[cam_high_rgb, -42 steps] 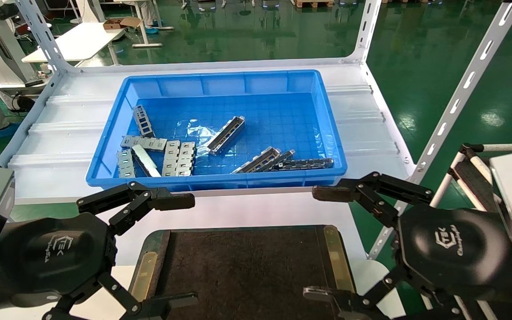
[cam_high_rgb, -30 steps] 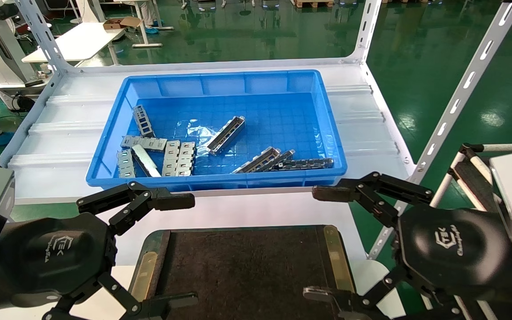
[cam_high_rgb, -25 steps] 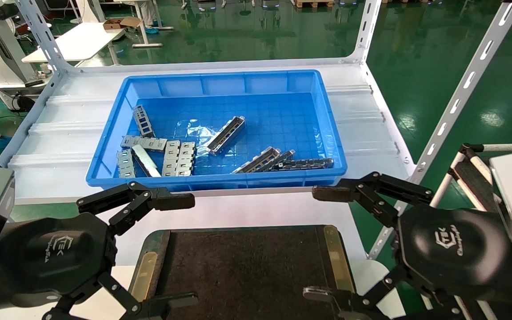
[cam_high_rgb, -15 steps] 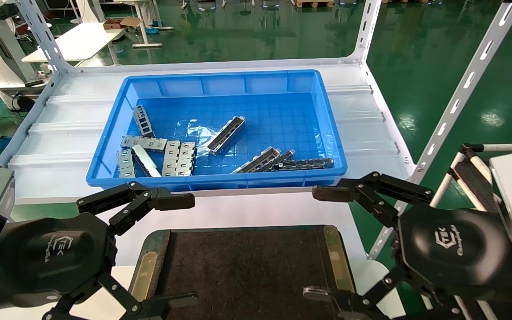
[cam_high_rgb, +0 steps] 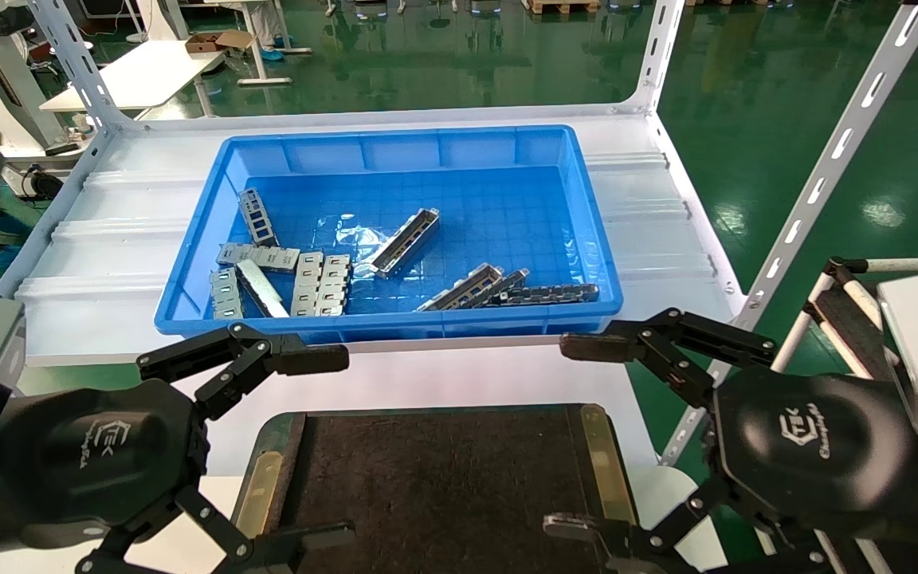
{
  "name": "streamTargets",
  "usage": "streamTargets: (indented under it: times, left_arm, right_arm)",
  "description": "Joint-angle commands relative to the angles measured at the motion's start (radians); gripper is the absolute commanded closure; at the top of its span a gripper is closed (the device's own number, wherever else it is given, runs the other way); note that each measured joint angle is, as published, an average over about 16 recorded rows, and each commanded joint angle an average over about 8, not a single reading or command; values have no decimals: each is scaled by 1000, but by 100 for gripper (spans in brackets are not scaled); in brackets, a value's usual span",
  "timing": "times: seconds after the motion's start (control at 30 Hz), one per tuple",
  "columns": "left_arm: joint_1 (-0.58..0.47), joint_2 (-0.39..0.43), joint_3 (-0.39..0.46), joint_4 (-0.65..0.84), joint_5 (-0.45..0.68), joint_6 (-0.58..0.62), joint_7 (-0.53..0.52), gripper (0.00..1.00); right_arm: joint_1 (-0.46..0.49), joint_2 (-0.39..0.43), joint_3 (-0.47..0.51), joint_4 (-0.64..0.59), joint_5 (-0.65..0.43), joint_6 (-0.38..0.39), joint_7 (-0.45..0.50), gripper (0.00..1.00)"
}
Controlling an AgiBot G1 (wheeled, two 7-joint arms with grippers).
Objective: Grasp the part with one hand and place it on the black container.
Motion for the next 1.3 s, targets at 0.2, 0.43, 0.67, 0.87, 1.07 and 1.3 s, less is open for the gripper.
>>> streamTargets:
  times: [0.2, 0.43, 0.67, 0.87, 1.07, 1.3]
  left_arm:
    - [-11, 10, 6, 13, 21, -18, 4, 0]
    - [-45, 51, 37, 37, 99, -65, 10, 0]
    - [-122, 133, 84, 124, 208, -125, 26, 0]
    - [-194, 232, 120, 248, 306, -226, 48, 0]
    - [-269, 348, 156, 409, 406, -359, 78, 0]
    - [-358, 480, 187, 627, 497, -501, 148, 0]
  right_arm:
    - [0, 0, -1, 0, 0, 0, 0, 0]
    - [1, 0, -1, -1, 1, 0, -1, 0]
    - [1, 0, -2, -1, 1, 0, -1, 0]
    - [1, 1, -2, -1, 1, 0, -1, 0]
    - [1, 1, -3, -1, 2, 1, -1, 0]
    - [1, 1, -3, -1, 2, 1, -2, 0]
